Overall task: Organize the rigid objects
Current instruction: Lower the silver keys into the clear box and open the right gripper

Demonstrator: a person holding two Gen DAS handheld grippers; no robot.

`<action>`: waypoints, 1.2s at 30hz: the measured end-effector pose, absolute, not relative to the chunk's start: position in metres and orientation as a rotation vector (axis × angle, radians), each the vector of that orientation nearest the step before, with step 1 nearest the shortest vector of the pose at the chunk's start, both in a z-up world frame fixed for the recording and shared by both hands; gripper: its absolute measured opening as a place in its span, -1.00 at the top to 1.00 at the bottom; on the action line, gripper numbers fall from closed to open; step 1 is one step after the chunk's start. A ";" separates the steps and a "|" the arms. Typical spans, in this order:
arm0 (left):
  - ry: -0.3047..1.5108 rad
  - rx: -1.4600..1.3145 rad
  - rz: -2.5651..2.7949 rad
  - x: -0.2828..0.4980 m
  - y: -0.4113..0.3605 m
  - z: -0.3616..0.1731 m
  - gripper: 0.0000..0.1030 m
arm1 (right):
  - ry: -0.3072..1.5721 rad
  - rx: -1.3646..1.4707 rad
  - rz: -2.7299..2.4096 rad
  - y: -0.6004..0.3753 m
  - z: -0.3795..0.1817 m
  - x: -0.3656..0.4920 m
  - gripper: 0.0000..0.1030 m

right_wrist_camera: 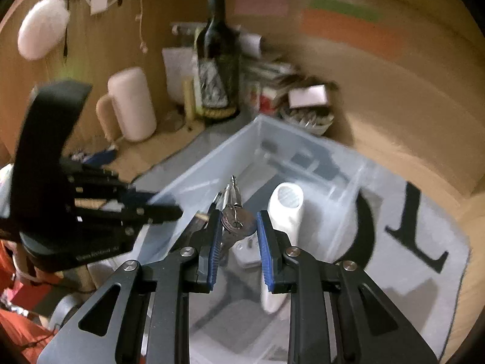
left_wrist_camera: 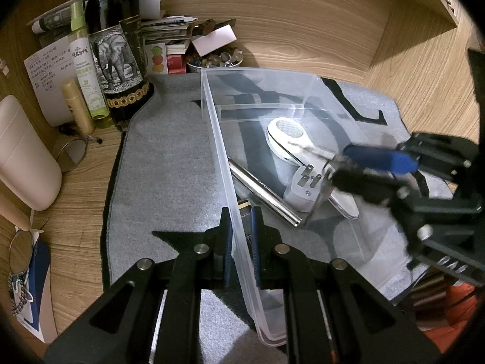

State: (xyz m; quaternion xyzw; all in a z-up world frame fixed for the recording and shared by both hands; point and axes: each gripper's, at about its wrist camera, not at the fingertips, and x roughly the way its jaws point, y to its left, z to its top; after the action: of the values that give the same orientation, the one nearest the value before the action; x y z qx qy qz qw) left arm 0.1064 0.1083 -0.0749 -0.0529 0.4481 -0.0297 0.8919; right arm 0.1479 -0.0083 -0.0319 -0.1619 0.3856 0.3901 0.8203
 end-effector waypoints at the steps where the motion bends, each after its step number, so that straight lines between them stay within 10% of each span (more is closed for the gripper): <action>1: 0.931 -0.110 -0.062 0.106 0.108 -0.075 0.79 | 0.835 -0.351 0.834 -0.007 -0.036 0.148 0.59; 36: 0.932 -0.104 -0.059 0.107 0.108 -0.075 0.79 | 0.802 -0.303 0.720 -0.052 -0.007 0.169 0.27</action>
State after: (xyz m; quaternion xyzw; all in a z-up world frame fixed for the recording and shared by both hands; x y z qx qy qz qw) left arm 0.1070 0.1085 -0.0746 -0.0503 0.4492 -0.0283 0.8916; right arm 0.1695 -0.0519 -0.0067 -0.1438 0.3805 0.3416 0.8472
